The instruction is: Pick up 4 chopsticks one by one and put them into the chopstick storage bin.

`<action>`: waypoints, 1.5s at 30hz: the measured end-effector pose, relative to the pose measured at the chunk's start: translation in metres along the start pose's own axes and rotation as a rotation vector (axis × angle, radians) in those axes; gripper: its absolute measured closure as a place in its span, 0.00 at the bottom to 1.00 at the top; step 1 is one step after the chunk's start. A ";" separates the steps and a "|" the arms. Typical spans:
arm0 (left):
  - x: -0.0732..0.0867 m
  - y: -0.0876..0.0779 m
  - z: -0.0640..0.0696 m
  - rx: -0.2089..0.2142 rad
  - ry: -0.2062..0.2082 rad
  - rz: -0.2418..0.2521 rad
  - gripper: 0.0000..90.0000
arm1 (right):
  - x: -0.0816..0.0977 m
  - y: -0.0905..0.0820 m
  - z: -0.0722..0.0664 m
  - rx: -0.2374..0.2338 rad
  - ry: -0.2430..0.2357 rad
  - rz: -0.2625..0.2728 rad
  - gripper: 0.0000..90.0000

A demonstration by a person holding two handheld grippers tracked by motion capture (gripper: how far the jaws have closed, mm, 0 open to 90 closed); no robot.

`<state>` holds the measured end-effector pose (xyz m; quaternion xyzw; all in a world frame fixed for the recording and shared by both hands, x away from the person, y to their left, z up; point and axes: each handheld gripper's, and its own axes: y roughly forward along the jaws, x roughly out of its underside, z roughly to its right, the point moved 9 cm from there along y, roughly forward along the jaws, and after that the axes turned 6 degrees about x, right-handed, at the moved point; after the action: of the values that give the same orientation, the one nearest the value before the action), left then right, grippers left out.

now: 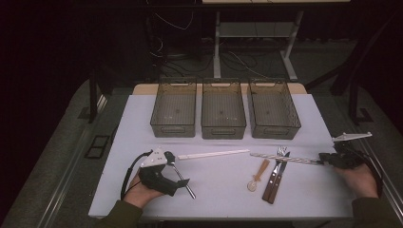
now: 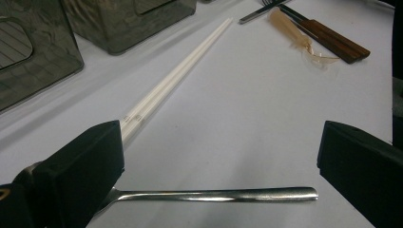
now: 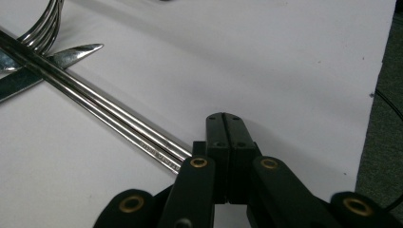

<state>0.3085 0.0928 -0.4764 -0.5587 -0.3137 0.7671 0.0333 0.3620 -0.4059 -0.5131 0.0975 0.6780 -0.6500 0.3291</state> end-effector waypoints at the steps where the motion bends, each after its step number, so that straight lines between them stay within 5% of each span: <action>1: 0.000 0.000 0.000 0.000 0.000 0.000 0.00 | 0.000 0.000 0.000 0.001 -0.001 -0.002 1.00; 45: 0.001 0.002 0.002 0.011 -0.001 -0.006 0.00 | 0.020 -0.017 -0.026 -0.008 -0.071 -0.032 1.00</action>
<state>0.3068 0.0908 -0.4778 -0.5570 -0.3111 0.7690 0.0384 0.3285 -0.3893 -0.5120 0.0624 0.6699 -0.6555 0.3430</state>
